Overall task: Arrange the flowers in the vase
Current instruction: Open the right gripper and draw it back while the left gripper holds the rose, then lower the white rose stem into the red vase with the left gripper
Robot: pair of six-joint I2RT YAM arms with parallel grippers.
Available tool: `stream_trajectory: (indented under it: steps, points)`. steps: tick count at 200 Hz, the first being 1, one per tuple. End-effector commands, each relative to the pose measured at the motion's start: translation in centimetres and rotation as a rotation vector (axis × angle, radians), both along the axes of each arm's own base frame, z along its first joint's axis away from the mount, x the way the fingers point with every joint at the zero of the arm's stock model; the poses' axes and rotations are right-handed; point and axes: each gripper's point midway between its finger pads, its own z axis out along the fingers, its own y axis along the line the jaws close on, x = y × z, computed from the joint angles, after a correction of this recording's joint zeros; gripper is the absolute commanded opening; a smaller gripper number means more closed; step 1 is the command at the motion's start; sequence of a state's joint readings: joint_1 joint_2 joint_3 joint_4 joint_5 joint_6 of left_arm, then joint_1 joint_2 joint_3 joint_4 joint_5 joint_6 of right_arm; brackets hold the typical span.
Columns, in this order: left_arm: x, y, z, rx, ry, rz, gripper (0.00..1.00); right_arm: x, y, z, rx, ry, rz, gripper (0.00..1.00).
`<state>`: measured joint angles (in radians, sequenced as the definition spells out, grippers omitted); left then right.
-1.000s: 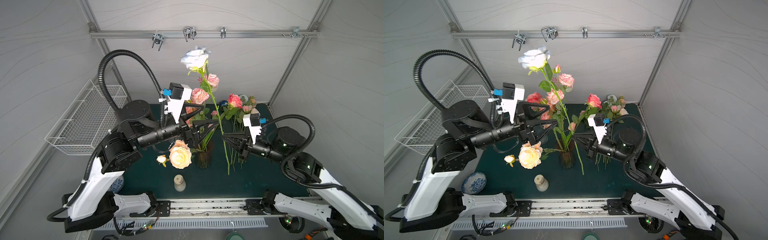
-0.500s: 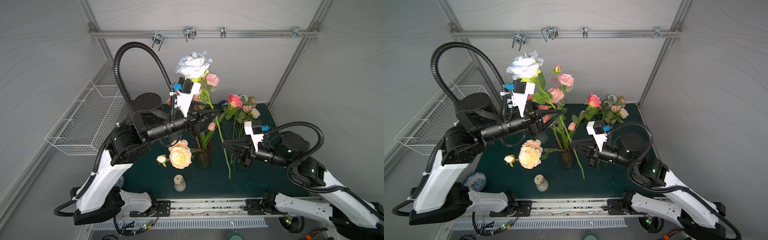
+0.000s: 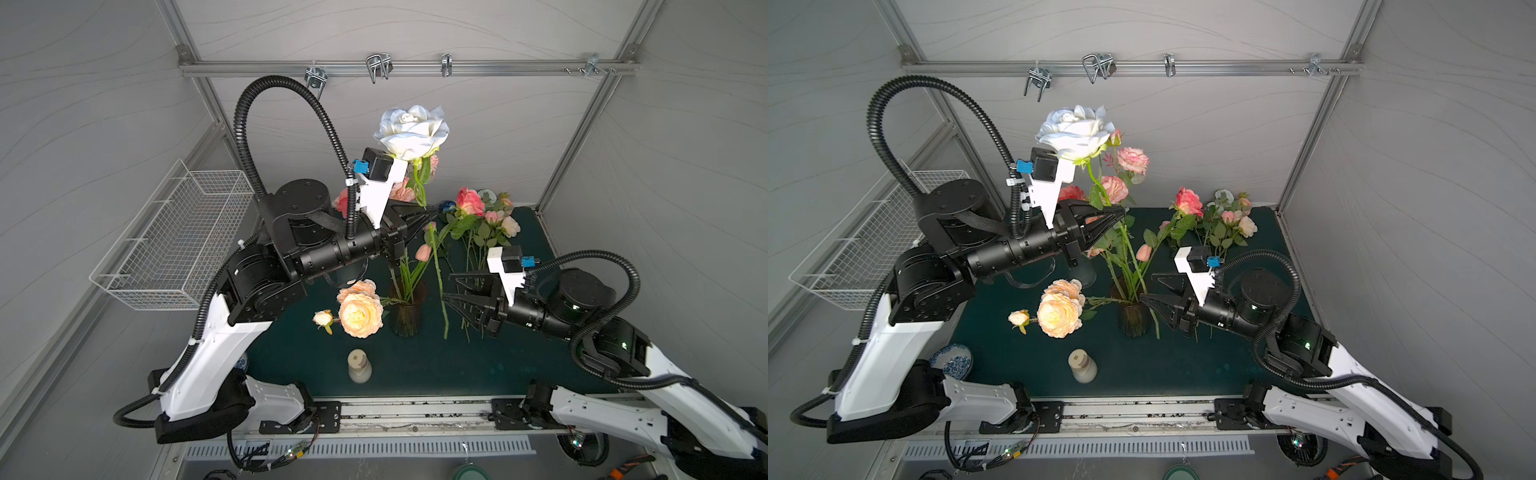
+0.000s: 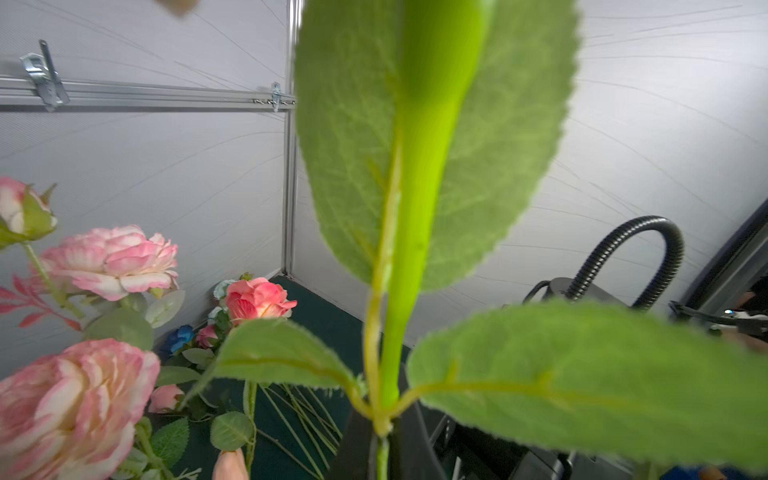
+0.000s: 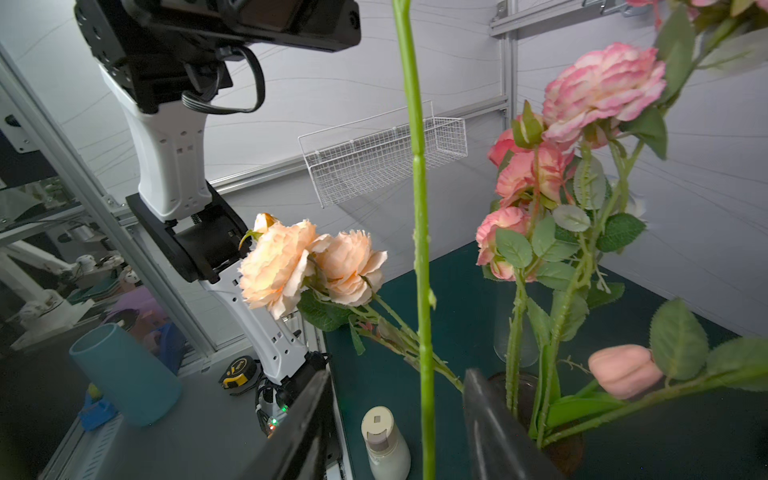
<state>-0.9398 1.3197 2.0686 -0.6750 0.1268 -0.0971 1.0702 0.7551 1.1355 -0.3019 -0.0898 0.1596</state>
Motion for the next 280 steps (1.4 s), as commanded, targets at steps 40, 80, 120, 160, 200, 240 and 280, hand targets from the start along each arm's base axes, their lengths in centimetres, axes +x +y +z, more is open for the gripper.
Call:
stream_trajectory:
  steps: [40, 80, 120, 160, 200, 240, 280]
  points:
    - [1.1, 1.5, 3.4, -0.023, -0.178, 0.111, 0.00, -0.3, -5.4, 3.1, 0.074, -0.115, -0.144, 0.55]
    - [2.2, 1.5, 2.2, 0.029, -0.194, 0.164, 0.00, -0.4, -5.8, 3.1, 0.073, -0.118, -0.148, 0.54]
    - [3.3, 1.5, 1.0, 0.067, -0.210, 0.214, 0.00, -0.6, -6.1, 3.2, 0.079, -0.124, -0.146, 0.54]
    - [4.3, 1.5, -0.2, 0.103, -0.220, 0.255, 0.00, -0.7, -6.4, 3.2, 0.082, -0.127, -0.149, 0.54]
    - [5.6, 1.6, -2.9, 0.112, -0.153, 0.265, 0.00, -0.8, -6.8, 3.2, 0.087, -0.130, -0.157, 0.54]
    - [6.3, 1.2, -6.6, 0.149, -0.077, 0.255, 0.27, -0.6, -6.8, 2.9, 0.081, -0.125, -0.164, 0.54]
    - [6.1, 2.4, -7.1, 0.126, -0.054, 0.293, 0.65, -0.3, -6.3, 1.9, 0.060, -0.098, -0.167, 0.55]
